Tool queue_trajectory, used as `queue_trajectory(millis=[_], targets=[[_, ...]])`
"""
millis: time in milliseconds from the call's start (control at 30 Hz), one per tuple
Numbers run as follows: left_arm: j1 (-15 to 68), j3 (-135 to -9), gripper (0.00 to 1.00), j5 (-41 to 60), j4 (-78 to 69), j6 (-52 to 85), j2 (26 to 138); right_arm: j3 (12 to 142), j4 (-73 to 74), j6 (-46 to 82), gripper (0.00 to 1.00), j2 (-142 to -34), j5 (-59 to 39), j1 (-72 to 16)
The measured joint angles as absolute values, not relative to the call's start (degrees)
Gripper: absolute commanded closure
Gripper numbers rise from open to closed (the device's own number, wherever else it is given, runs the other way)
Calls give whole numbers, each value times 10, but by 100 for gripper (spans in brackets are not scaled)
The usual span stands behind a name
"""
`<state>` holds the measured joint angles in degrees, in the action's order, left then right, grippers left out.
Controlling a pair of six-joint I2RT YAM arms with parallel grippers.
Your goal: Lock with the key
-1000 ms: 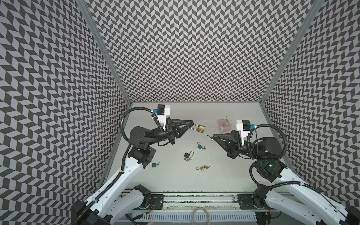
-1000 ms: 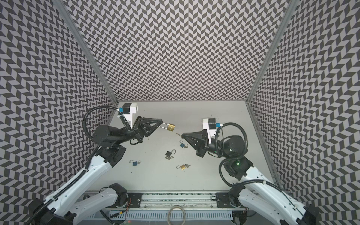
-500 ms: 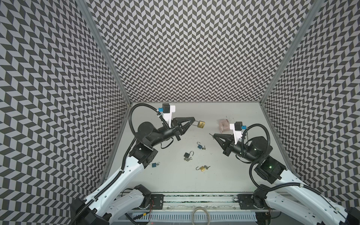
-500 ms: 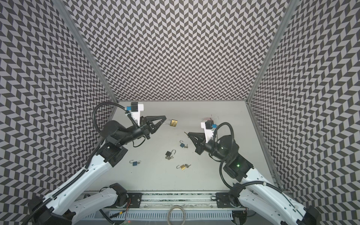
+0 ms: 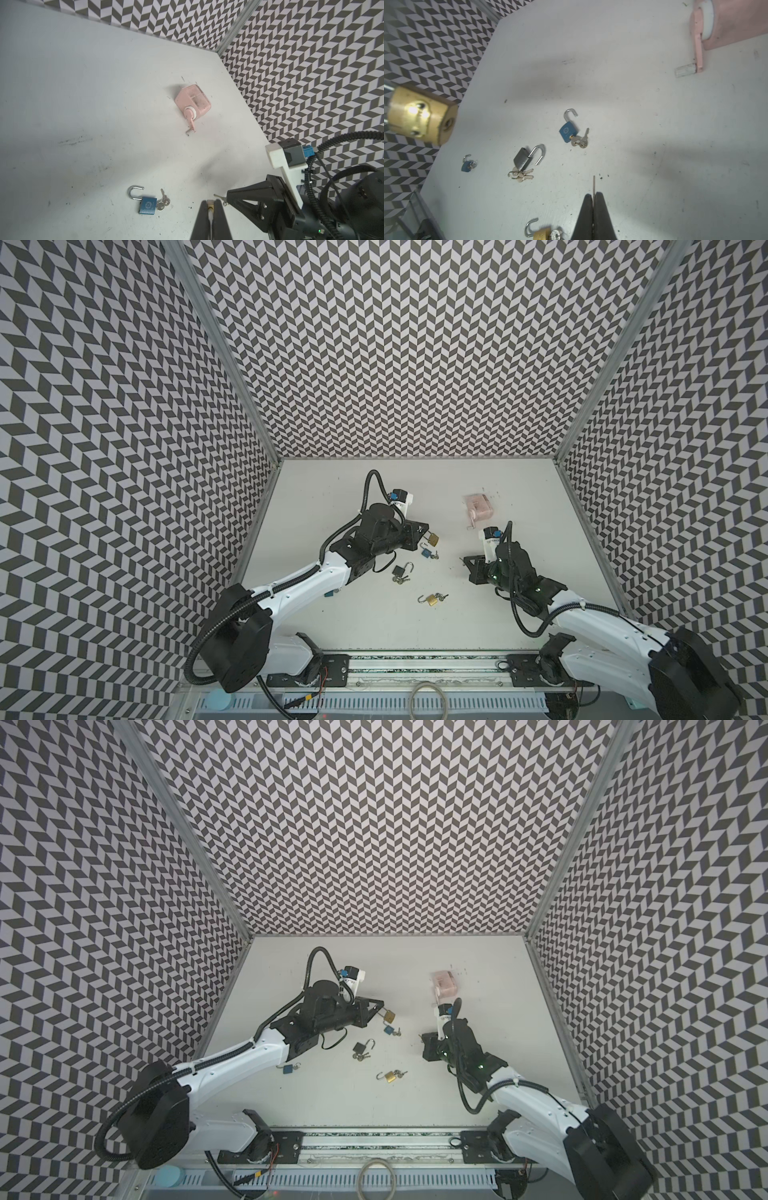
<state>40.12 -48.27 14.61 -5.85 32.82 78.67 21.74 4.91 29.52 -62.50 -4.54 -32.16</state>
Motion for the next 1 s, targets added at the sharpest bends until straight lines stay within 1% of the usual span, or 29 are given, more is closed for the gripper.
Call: queue_trajectory(millis=[167, 300, 467, 500, 533, 600, 767, 833, 1000], targets=[[401, -483, 100, 146, -59, 337, 825, 236, 74, 298, 100, -705, -75, -287], [401, -484, 100, 146, -59, 342, 841, 262, 78, 295, 100, -768, -97, -278], [401, -487, 100, 147, -59, 342, 847, 264, 82, 295, 100, -797, -112, -278], [400, -488, 100, 147, -59, 342, 848, 264, 82, 295, 97, -797, -112, -278], [399, -488, 100, 149, -59, 342, 848, 264, 82, 296, 92, -797, -113, -278], [397, -488, 100, 151, -59, 342, 849, 264, 82, 296, 88, -797, -114, -278], [384, -488, 100, 164, -61, 346, 850, 263, 73, 294, 68, -785, -109, -278], [375, -488, 100, 176, -63, 349, 850, 263, 59, 290, 64, -762, -102, -278], [327, -488, 100, 236, -68, 374, 834, 279, 15, 248, 60, -675, -71, -289]])
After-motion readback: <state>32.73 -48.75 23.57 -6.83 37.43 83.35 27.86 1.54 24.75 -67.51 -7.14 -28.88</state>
